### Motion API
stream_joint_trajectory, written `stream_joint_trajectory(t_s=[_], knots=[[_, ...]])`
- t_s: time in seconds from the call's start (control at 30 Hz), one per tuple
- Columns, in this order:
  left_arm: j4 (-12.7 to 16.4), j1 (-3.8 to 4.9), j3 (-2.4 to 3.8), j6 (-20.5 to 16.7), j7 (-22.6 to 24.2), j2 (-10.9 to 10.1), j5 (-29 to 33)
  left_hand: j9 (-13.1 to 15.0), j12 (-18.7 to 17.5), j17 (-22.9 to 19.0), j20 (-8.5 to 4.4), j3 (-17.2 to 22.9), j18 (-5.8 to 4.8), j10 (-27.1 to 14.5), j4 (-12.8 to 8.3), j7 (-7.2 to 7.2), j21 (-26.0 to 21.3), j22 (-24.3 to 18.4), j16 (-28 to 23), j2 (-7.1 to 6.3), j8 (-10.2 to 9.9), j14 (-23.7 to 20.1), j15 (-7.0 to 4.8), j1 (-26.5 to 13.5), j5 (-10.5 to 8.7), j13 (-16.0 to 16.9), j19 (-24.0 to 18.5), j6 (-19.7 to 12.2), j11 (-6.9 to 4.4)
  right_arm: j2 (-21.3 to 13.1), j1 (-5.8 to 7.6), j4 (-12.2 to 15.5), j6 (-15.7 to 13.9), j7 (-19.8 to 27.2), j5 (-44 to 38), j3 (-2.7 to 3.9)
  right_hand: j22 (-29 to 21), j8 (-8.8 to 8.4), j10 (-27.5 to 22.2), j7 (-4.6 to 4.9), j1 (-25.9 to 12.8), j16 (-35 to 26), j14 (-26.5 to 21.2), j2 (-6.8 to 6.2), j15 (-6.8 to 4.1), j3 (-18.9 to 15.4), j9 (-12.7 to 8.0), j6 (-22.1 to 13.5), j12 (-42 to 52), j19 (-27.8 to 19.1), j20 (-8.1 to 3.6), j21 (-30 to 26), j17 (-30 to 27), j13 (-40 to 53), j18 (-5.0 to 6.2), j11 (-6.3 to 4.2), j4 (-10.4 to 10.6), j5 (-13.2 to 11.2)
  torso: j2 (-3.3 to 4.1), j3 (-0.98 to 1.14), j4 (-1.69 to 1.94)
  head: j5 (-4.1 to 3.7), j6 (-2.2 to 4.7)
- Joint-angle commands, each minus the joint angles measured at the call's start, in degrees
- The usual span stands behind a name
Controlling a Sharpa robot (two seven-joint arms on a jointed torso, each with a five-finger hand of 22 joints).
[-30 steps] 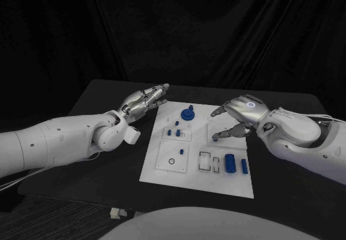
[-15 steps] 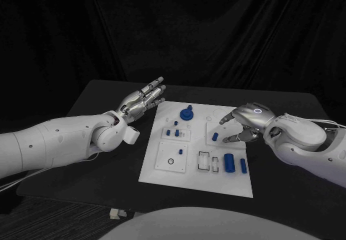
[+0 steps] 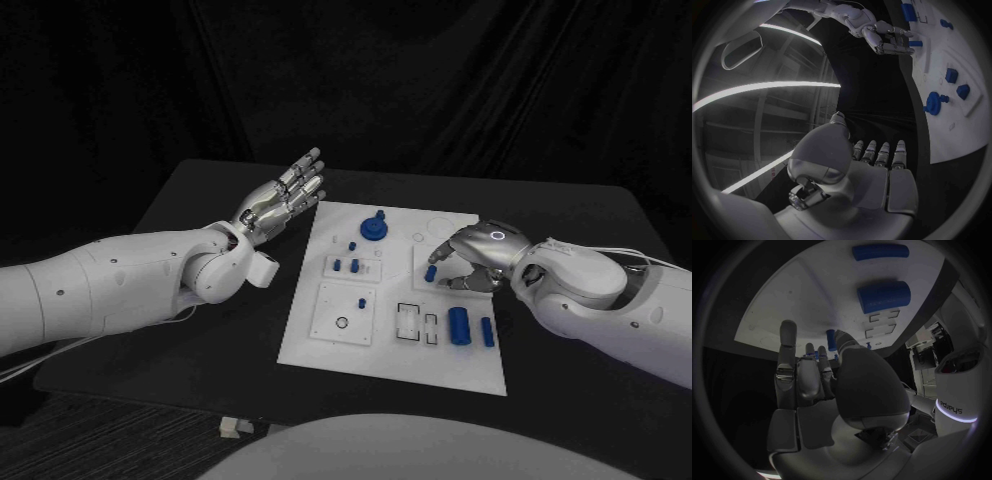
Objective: Assemble the parts on the task board
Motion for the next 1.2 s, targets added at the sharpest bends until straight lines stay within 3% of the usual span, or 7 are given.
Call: stream_joint_trajectory(t_s=[0.03, 0.17, 0.5, 0.8, 0.9, 1.07, 1.2], knots=[[0.2, -0.10, 0.06, 0.5, 11.1, 0.1, 0.3, 0.1, 0.3, 0.0, 0.95, 0.5, -0.02, 0.1, 0.2, 0.47, 0.0, 0.2, -0.4, 0.03, 0.1, 0.0, 0.59, 1.0, 1.00, 0.0, 0.1, 0.7, 0.90, 0.6, -0.21, -0.4, 0.5, 1.1, 0.1, 0.04, 0.1, -0.12, 0.7, 0.31, 1.1, -0.3, 0.6, 0.41, -0.25, 0.5, -0.1, -0.2, -0.3, -0.4, -0.08, -0.4, -0.3, -0.1, 0.54, -0.01, -1.1, 2.0, -0.03, -0.01, 0.05, 0.00, -0.01], [0.2, -0.13, 0.06, 1.3, 10.9, 0.1, 0.3, 0.4, 0.6, 0.0, 2.22, 0.8, 0.53, 0.1, 0.2, 2.93, 0.1, 0.3, -0.4, 0.12, 0.4, 0.0, 1.15, 1.7, 2.00, 0.1, 0.2, 1.8, 2.25, 1.5, -0.37, -1.2, 1.0, 1.5, 0.7, 0.04, 0.2, -0.07, 1.6, 0.50, 1.8, -0.5, 0.4, 0.60, -0.32, 0.9, -0.2, 0.0, -0.1, -0.5, -0.12, -0.5, -0.7, 0.0, 0.56, -0.19, -1.8, 1.7, -0.01, -0.02, 0.03, 0.00, -0.01], [0.1, -0.19, 0.06, 2.1, 10.5, 0.1, 0.3, 0.6, 1.5, 0.0, 3.12, 1.3, 0.88, 0.3, 0.2, 5.12, 0.1, 0.5, -0.4, 0.30, 0.6, 0.0, 1.64, 2.9, 3.32, 0.2, 0.3, 3.3, 4.85, 2.9, -0.70, -2.3, 0.8, 2.1, 1.4, 0.04, 0.7, 0.13, 4.0, 1.23, 4.0, -0.9, 0.0, 0.72, -0.38, 2.9, 0.0, 0.7, 0.7, -1.0, -0.22, -0.7, -1.3, 0.2, 0.54, -0.22, -3.8, 2.2, -0.01, -0.03, 0.05, 0.16, -0.01], [0.1, -0.30, 0.05, 2.6, 10.3, 0.3, 0.3, 0.7, 1.6, 0.0, 3.23, 1.3, 0.90, 0.3, 0.2, 5.59, 0.2, 0.5, -0.4, 0.38, 0.7, 0.0, 1.69, 3.0, 3.49, 0.2, 0.3, 3.8, 5.08, 3.4, -0.75, -2.7, 0.6, 2.4, 1.5, 0.04, 1.6, 2.19, 7.0, 1.62, 5.1, -1.0, -0.2, 0.61, -0.69, 5.7, 1.3, 4.2, 1.8, -1.3, -0.53, -0.6, -1.6, 0.5, 0.53, -0.65, -4.6, 1.9, -0.02, -0.02, 0.03, 0.17, -0.01], [0.1, -0.33, 0.05, 2.6, 10.3, 0.3, 0.3, 0.7, 1.6, 0.0, 3.23, 1.3, 0.90, 0.3, 0.2, 5.59, 0.2, 0.5, -0.4, 0.38, 0.7, 0.0, 1.69, 3.0, 3.49, 0.2, 0.3, 3.8, 5.08, 3.5, -0.75, -2.7, 0.3, 2.5, 1.5, 0.04, 2.4, 3.44, 7.8, 1.93, 6.2, -1.0, -0.3, 0.21, -0.88, 9.7, 2.4, 5.5, 1.8, -1.5, -0.78, -0.4, -1.6, 0.3, 0.48, -0.80, -5.5, -4.2, -0.02, -0.02, 0.03, 0.20, -0.01], [0.0, -0.38, 0.05, 2.6, 10.2, 0.3, 0.3, 0.7, 1.6, 0.0, 3.25, 1.4, 0.90, 0.3, 0.2, 5.67, 0.2, 0.5, -0.4, 0.39, 0.8, 0.0, 1.71, 3.1, 3.55, 0.2, 0.3, 3.9, 5.12, 3.5, -0.76, -2.7, -0.4, 2.8, 1.5, 0.05, 3.4, 4.93, 9.2, 2.63, 6.1, -1.0, -0.2, -0.79, -1.11, 13.4, 3.7, 7.1, 2.1, -1.6, -0.98, -0.1, -1.7, 0.3, 0.50, -1.13, -6.4, -5.3, -0.01, -0.02, 0.02, 0.20, -0.01], [0.0, -0.43, 0.05, 2.7, 10.2, 0.4, 0.3, 0.7, 1.6, 0.0, 3.26, 1.4, 0.90, 0.3, 0.2, 5.67, 0.2, 0.5, -0.4, 0.40, 0.8, 0.0, 1.72, 3.1, 3.56, 0.2, 0.3, 3.9, 5.12, 3.5, -0.75, -2.5, -0.6, 2.7, 1.5, 0.05, 3.8, 6.52, 10.8, 2.57, 5.6, -0.9, -0.1, -0.99, -1.24, 14.6, 4.9, 9.2, 2.7, -1.6, -1.10, 0.1, -1.5, 0.5, 0.50, -1.35, -6.9, -5.8, -0.02, -0.01, 0.02, 0.25, -0.01]])
